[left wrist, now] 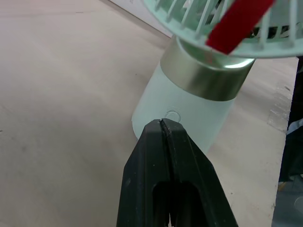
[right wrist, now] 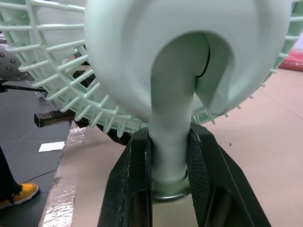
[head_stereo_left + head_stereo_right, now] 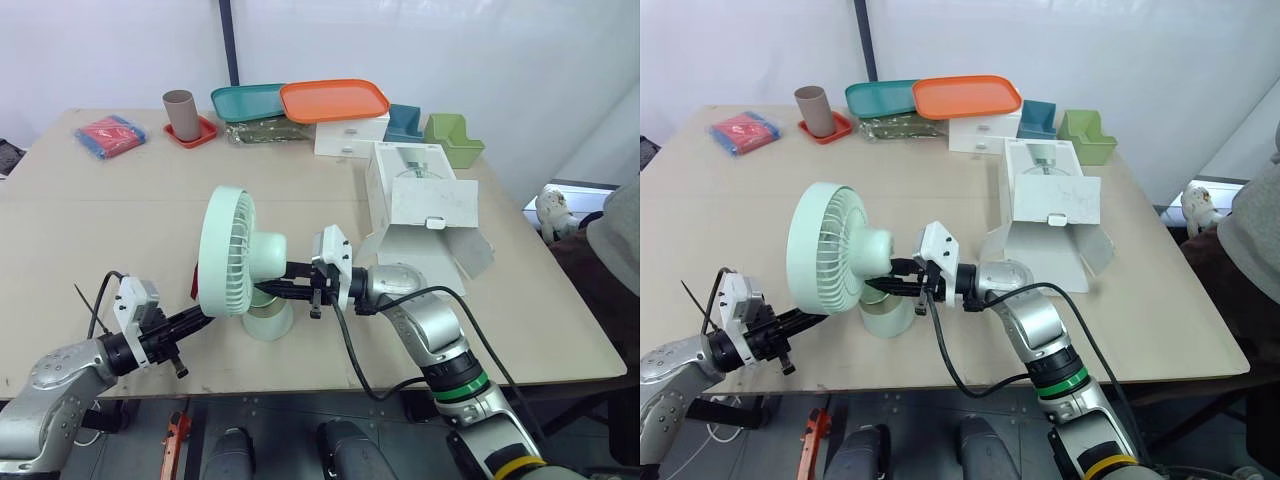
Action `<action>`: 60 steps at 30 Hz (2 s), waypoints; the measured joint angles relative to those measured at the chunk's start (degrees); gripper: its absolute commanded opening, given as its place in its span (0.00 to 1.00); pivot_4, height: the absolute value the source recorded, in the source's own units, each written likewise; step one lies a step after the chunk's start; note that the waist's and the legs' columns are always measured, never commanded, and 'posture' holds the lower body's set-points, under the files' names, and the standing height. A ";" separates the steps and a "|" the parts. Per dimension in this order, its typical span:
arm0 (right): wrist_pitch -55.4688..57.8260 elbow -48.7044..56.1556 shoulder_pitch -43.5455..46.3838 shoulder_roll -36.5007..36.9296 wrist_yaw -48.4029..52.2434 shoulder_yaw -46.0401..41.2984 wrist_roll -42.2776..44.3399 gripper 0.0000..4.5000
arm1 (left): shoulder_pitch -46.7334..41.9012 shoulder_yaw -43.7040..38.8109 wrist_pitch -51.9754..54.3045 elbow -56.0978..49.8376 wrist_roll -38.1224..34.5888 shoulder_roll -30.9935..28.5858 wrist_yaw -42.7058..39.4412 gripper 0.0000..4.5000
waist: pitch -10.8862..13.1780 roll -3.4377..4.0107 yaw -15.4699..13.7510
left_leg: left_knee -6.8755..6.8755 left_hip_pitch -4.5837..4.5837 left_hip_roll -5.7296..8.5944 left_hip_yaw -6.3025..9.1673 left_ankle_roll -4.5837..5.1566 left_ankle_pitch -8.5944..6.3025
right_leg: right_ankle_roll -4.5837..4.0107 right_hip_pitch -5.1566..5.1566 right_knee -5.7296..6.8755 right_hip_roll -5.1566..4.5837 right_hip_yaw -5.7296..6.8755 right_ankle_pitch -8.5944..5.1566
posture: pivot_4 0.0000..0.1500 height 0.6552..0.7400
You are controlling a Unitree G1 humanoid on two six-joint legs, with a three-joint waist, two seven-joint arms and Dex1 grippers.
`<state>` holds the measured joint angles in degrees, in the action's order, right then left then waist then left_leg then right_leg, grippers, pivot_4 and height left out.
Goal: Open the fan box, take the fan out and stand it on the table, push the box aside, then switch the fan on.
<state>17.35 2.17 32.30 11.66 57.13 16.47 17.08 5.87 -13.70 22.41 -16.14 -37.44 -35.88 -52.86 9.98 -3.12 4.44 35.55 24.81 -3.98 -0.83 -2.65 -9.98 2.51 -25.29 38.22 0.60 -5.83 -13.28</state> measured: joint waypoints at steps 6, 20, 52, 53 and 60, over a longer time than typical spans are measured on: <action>-0.49 -0.08 0.00 0.01 -0.03 0.18 -0.43 0.09 | -0.84 0.79 -0.20 0.65 0.78 1.23 0.20 0.01 | 0.00 0.00 -0.01 | 0.01 -0.03 0.00 0.00 0.00 0.00 | 0.01 0.02 0.00 0.00 0.00 0.02 | 1.00 1.00; -1.69 -0.29 -0.04 0.01 -1.20 0.93 -1.77 0.09 | -3.10 4.27 -1.21 2.21 2.56 3.72 0.54 0.01 | -0.01 0.00 0.02 | 0.01 -0.22 0.01 -0.02 0.04 0.10 | -0.19 0.13 0.04 0.03 -0.09 0.04 | 1.00 1.00; -1.66 0.85 -0.97 0.75 -2.51 1.15 -1.67 0.09 | -4.38 6.03 -2.32 5.79 4.40 4.80 -1.35 0.01 | -0.01 0.00 -0.01 | 0.01 -0.28 0.01 -0.04 0.05 0.11 | -0.20 0.18 0.04 0.03 -0.12 0.04 | 1.00 1.00; -1.66 0.92 -1.00 0.79 -2.53 1.15 -1.67 0.09 | -4.55 6.03 -2.32 5.92 4.44 4.97 -1.35 0.01 | -0.01 0.00 -0.02 | 0.01 -0.28 0.01 -0.04 0.05 0.12 | -0.19 0.18 0.04 0.03 -0.13 0.04 | 1.00 1.00; -1.66 1.10 -1.06 1.05 -2.61 1.13 -1.66 0.09 | -5.48 6.05 -2.27 6.12 4.49 5.08 -1.33 0.01 | -0.01 0.00 -0.04 | 0.03 -0.28 0.02 -0.05 0.05 0.12 | -0.18 0.20 0.04 0.03 -0.14 0.04 | 1.00 1.00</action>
<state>15.69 3.27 31.24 12.72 54.52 17.60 15.43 0.39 -7.65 20.14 -10.02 -32.95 -30.80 -54.18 9.97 -3.12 4.41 35.57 24.53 -3.96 -0.88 -2.60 -9.86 2.33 -25.09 38.26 0.63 -5.97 -13.24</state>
